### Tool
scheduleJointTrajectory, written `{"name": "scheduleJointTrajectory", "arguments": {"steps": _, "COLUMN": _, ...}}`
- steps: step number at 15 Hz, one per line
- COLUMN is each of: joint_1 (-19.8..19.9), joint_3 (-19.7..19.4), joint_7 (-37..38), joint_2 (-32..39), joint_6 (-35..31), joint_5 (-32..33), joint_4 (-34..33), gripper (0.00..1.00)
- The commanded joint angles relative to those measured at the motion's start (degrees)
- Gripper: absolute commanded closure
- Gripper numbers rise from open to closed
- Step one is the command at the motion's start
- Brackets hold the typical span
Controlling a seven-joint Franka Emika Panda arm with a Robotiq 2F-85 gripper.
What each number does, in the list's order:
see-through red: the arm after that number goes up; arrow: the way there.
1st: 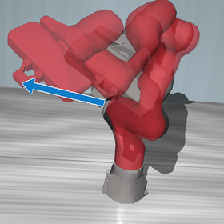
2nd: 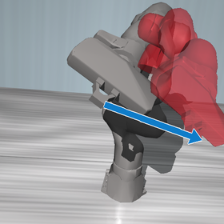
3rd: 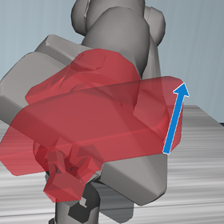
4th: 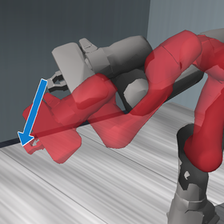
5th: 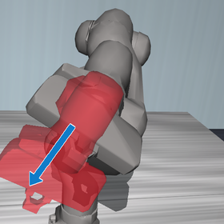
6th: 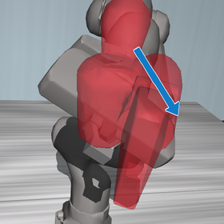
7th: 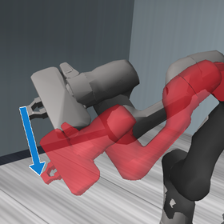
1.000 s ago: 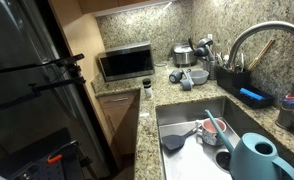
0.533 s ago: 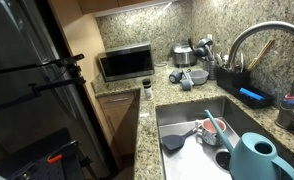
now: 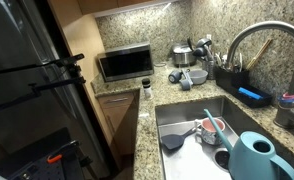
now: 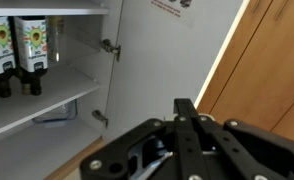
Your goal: Open the left door of the rightmost cabinet
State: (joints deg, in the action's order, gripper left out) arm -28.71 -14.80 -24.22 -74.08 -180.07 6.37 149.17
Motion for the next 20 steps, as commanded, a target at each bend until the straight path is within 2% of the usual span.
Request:
{"name": "scheduleJointTrajectory", "arguments": {"steps": 1, "joint_1": 7.29, "joint_3": 0.83, "joint_7": 5.59, "joint_2": 6.88, "joint_6": -12.01, "joint_5": -0.06, "joint_4": -1.09, "gripper": 1.0}}
{"name": "scheduleJointTrajectory", "arguments": {"steps": 5, "joint_1": 17.95, "joint_3": 2.63, "joint_7": 12.24, "joint_2": 18.18, "joint_6": -24.01, "joint_5": -2.14, "joint_4": -4.18, "gripper": 1.0}}
{"name": "scheduleJointTrajectory", "arguments": {"steps": 6, "joint_1": 21.25, "joint_3": 3.82, "joint_7": 13.47, "joint_2": 16.48, "joint_6": -18.62, "joint_5": -2.68, "joint_4": -7.51, "gripper": 1.0}}
{"name": "scheduleJointTrajectory", "arguments": {"steps": 9, "joint_1": 32.76, "joint_3": 9.15, "joint_7": 17.79, "joint_2": 22.32, "joint_6": -18.57, "joint_5": -6.28, "joint_4": -11.29, "gripper": 1.0}}
{"name": "scheduleJointTrajectory", "arguments": {"steps": 10, "joint_1": 37.25, "joint_3": 12.16, "joint_7": 17.61, "joint_2": 23.32, "joint_6": -18.39, "joint_5": -9.64, "joint_4": -12.68, "gripper": 1.0}}
{"name": "scheduleJointTrajectory", "arguments": {"steps": 15, "joint_1": 53.48, "joint_3": 23.38, "joint_7": 23.31, "joint_2": 28.49, "joint_6": -18.26, "joint_5": -13.84, "joint_4": -15.87, "gripper": 1.0}}
{"name": "scheduleJointTrajectory", "arguments": {"steps": 17, "joint_1": 58.83, "joint_3": 27.81, "joint_7": 24.4, "joint_2": 29.86, "joint_6": -18.26, "joint_5": -15.69, "joint_4": -16.38, "gripper": 1.0}}
{"name": "scheduleJointTrajectory", "arguments": {"steps": 19, "joint_1": 61.07, "joint_3": 30.47, "joint_7": 24.79, "joint_2": 30.89, "joint_6": -18.26, "joint_5": -16.36, "joint_4": -16.45, "gripper": 1.0}}
{"name": "scheduleJointTrajectory", "arguments": {"steps": 20, "joint_1": 60.67, "joint_3": 30.97, "joint_7": 25.08, "joint_2": 31.39, "joint_6": -18.26, "joint_5": -16.38, "joint_4": -15.54, "gripper": 0.74}}
